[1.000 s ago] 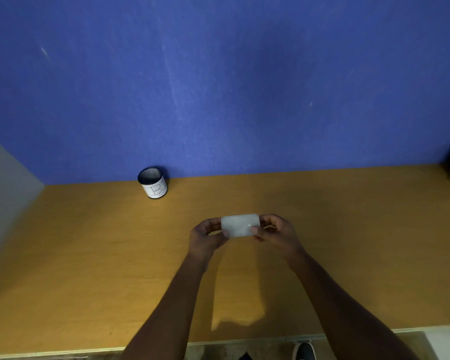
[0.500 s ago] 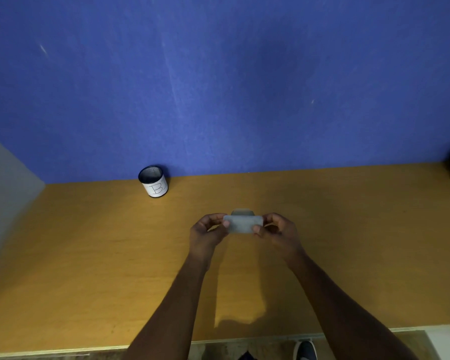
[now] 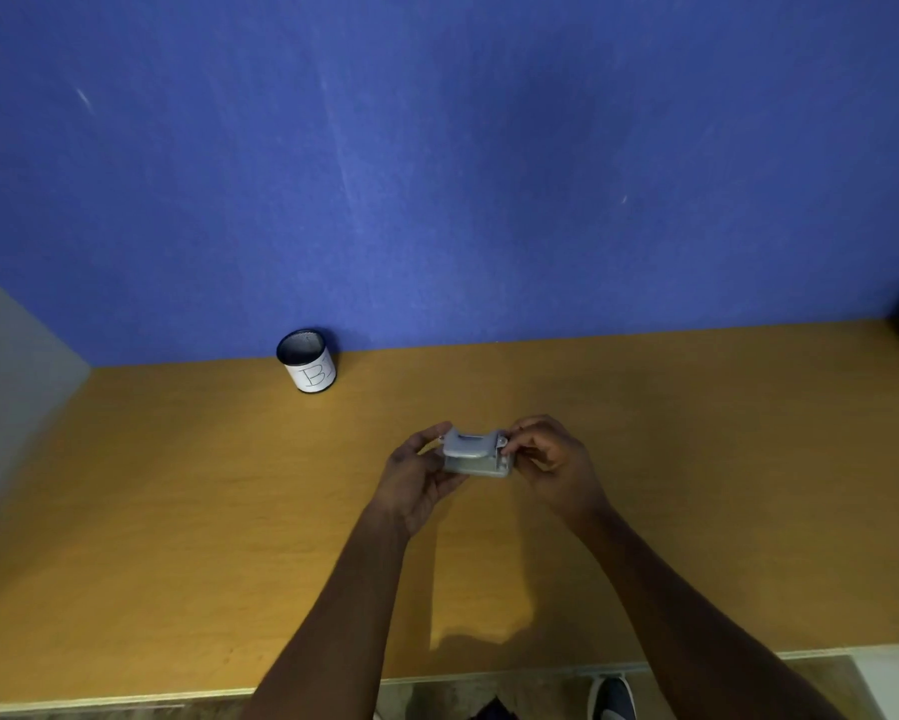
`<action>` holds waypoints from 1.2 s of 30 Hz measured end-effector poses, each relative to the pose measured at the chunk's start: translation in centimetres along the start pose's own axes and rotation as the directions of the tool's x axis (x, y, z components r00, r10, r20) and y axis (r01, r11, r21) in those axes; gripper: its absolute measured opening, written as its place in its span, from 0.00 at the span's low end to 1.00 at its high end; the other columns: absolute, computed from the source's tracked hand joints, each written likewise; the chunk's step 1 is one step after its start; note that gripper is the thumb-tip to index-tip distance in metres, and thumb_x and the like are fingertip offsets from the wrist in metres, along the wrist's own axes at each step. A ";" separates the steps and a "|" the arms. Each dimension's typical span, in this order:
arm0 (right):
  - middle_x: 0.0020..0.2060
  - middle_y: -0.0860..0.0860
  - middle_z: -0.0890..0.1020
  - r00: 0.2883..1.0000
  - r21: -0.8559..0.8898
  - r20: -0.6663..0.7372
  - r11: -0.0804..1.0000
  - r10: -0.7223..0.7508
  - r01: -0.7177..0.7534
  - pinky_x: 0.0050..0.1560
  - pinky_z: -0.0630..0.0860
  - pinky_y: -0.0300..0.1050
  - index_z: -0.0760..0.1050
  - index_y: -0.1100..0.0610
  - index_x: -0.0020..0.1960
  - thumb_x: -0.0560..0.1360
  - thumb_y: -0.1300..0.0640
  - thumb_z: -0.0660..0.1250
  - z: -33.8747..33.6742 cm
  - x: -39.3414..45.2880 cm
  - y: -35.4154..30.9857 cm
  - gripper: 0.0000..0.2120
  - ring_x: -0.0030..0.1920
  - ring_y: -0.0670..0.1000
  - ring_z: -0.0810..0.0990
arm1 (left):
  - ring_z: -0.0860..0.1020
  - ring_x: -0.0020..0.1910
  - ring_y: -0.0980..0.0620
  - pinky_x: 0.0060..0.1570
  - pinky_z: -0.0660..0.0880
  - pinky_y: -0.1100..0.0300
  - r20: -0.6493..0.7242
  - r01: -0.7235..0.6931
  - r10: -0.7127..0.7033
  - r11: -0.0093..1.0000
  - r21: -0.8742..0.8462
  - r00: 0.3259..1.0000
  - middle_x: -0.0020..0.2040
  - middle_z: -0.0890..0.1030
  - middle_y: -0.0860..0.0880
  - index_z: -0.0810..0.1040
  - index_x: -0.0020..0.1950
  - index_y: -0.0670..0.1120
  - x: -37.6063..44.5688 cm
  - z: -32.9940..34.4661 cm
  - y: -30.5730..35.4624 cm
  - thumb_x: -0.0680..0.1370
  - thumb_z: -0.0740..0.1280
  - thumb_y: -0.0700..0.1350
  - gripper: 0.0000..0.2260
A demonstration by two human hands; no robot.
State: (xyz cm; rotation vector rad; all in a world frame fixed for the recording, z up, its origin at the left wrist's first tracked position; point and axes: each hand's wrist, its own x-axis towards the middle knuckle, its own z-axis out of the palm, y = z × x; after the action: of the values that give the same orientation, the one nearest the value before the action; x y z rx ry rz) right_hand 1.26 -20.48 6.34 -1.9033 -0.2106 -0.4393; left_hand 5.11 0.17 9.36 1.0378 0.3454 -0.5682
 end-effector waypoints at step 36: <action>0.62 0.53 0.81 0.764 -0.500 0.333 0.791 0.552 -0.354 0.60 0.77 0.45 0.77 0.56 0.68 0.67 0.56 0.80 0.0 -3.6 2.6 0.30 0.59 0.52 0.80 | 0.81 0.46 0.42 0.44 0.77 0.49 -0.151 -0.018 0.155 0.755 0.656 0.976 0.52 0.84 0.36 0.78 0.63 0.42 1.5 -1.7 -9.0 0.81 0.62 0.34 0.13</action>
State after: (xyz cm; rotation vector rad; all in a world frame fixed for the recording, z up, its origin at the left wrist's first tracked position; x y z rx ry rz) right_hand -1.07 -21.21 2.65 -2.3659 0.0624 0.3606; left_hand 1.00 -2.23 1.42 1.7945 0.2700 -0.5098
